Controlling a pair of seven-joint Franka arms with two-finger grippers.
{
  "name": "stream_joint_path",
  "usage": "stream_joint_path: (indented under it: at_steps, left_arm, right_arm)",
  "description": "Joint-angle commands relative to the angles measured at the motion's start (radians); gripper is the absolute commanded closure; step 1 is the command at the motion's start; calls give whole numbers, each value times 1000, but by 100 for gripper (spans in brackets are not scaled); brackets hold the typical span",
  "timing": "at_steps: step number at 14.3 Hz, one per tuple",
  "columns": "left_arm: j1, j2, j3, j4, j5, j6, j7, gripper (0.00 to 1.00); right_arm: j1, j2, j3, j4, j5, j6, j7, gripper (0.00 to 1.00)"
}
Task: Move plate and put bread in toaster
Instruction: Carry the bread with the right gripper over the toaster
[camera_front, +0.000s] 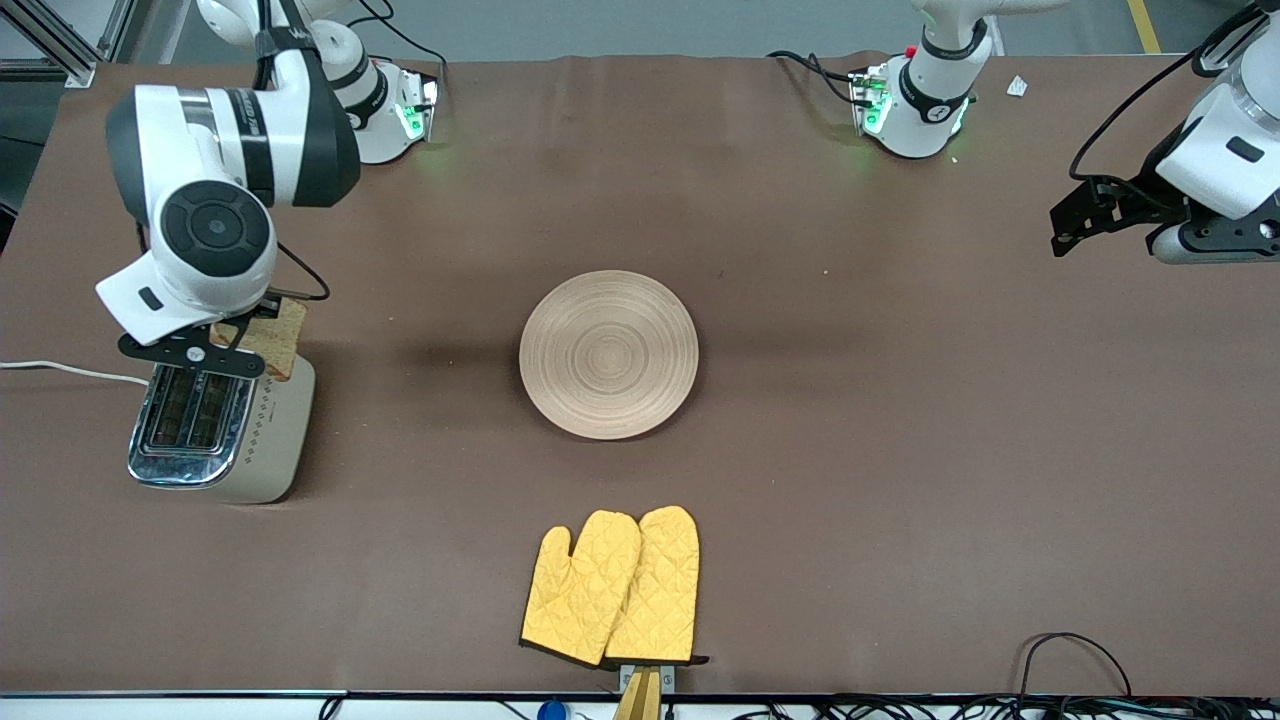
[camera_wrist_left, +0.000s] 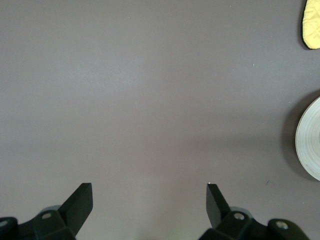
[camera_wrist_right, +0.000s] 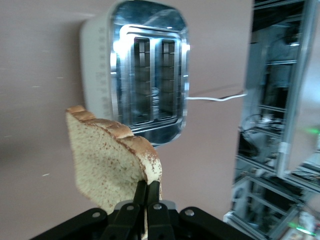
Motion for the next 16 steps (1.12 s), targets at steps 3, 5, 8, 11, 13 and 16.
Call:
stream_joint_path:
  at_steps: [3,5,8,11,13,16]
  left_arm:
    - [6,10,0,19,3,9,14,0]
    - [7,11,1,19,4,10,15,0]
    - [9,11,4,21,4,10,15,0]
    - [33,10,8,39,2,9,18,0]
    - [49,8,8,39,-6,3,20,0]
    - [53,10,8,42,2,3,15,0]
  right_arm:
    - [-65,56,9,-10,-141,29,-60,100]
    - [-108,65,9,-6,-156,66,-83,100]
    - [-130,103,9,13,-181,106,-124,100]
    - [-139,159,9,61,-179,118,-126,100]
    - [-156,189,11,107,-167,115,-126,100]
    - [-157,228,11,134,-170,115,-126,100]
